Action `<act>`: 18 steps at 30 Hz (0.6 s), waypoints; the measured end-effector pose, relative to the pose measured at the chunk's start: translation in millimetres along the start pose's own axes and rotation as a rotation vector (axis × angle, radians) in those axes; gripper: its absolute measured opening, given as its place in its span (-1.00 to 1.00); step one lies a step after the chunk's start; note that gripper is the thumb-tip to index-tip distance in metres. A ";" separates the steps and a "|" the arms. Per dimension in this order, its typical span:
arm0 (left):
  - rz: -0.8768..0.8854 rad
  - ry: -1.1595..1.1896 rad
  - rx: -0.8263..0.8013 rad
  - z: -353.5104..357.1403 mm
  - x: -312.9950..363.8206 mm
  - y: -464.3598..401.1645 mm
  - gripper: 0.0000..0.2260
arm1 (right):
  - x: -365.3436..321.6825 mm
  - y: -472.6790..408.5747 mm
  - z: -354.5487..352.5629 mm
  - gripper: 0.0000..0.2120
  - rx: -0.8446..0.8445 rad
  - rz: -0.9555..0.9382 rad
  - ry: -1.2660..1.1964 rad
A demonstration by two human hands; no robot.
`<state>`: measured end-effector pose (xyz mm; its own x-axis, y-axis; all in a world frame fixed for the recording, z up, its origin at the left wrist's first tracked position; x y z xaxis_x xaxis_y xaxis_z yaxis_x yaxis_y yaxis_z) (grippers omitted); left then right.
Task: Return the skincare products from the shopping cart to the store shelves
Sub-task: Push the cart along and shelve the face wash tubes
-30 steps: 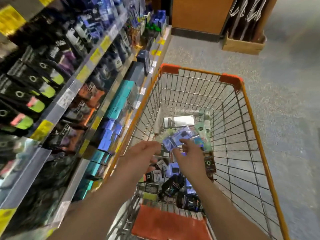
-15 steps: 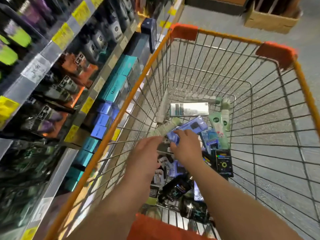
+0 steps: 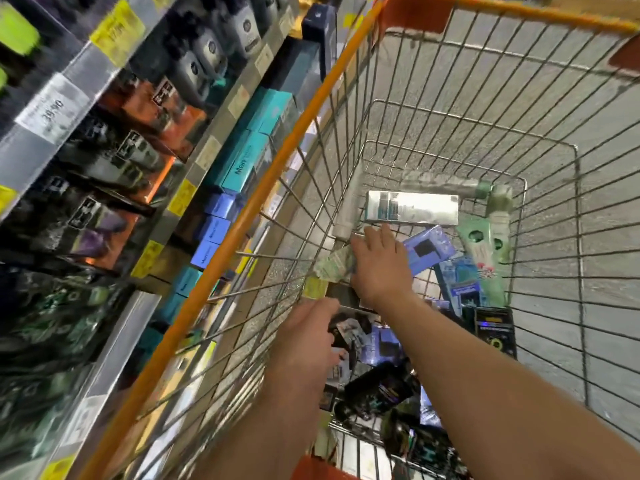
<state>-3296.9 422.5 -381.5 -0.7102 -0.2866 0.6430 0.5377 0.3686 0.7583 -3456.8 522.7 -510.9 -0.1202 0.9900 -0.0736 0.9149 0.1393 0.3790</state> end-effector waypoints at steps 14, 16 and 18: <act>-0.036 -0.092 0.010 -10.8 -7.6 -0.7 -0.92 | -11.6 5.1 -13.6 -0.61 0.086 0.014 0.217; -0.036 -0.099 0.019 -13.8 -8.0 -0.8 -0.92 | -12.7 6.1 -11.6 -0.59 0.050 -0.015 0.234; -0.031 -0.110 0.024 -15.0 -8.2 0.4 -0.92 | -13.3 9.1 -16.4 -0.56 0.039 -0.048 0.244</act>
<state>-3284.1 411.7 -384.9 -0.7727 -0.1997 0.6025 0.5045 0.3829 0.7739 -3453.2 511.1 -491.4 -0.2494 0.9588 0.1360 0.9193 0.1902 0.3445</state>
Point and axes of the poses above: each hand's wrist, its own y-axis away from the middle knuckle, its own z-axis out of the palm, x = y × z, the point moved 9 cm from there along -y, towards the middle knuckle, and after that the axes turned 11 degrees about z, right-handed, at the moved point
